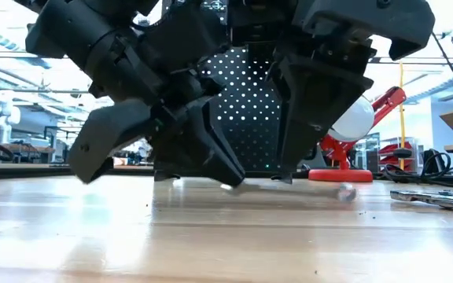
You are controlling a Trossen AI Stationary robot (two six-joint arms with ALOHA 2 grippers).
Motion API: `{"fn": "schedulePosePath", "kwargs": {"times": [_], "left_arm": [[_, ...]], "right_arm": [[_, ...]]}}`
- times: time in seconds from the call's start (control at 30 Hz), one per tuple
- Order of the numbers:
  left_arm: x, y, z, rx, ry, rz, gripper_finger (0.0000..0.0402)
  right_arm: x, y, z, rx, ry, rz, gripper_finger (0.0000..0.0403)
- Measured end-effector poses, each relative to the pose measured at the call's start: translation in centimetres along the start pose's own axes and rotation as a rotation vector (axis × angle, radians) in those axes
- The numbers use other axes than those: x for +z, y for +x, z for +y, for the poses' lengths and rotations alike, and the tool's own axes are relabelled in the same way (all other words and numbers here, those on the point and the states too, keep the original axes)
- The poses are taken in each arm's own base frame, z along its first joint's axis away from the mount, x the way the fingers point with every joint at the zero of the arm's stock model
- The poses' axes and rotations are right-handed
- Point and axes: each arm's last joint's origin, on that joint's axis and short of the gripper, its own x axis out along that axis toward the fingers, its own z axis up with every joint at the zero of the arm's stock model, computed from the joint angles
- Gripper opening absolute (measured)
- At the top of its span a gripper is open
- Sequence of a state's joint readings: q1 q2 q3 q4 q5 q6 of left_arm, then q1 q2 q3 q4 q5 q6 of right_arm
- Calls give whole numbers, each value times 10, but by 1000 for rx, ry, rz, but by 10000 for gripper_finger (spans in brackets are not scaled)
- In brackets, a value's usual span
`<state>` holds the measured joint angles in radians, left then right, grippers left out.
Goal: Hang tools onto peg board
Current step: Hang the wrench on the pegboard
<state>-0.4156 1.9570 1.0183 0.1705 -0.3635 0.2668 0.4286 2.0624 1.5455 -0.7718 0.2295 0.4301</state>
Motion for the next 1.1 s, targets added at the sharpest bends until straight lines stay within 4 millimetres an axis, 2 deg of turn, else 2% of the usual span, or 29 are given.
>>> {"fn": "schedulePosePath", "kwargs": {"times": [0.27, 0.4, 0.6, 0.8, 0.97, 1.1], "left_arm": [[9, -15, 6, 37, -5, -17, 13], [13, -26, 11, 77, -15, 5, 13], [24, -51, 25, 91, -35, -7, 13], [31, -88, 43, 96, -86, -13, 13], [41, -122, 62, 111, -153, -35, 13], [49, -145, 77, 129, -189, -49, 13]], "right_arm": [[3, -5, -2, -61, -4, -53, 126], [6, -15, -3, -121, -24, -118, 126], [13, -47, -12, -204, -40, -252, 126], [18, -88, -23, -282, -60, -398, 126], [19, -124, -34, -263, -71, -491, 126], [18, -141, -44, -260, -88, -516, 126]]}}
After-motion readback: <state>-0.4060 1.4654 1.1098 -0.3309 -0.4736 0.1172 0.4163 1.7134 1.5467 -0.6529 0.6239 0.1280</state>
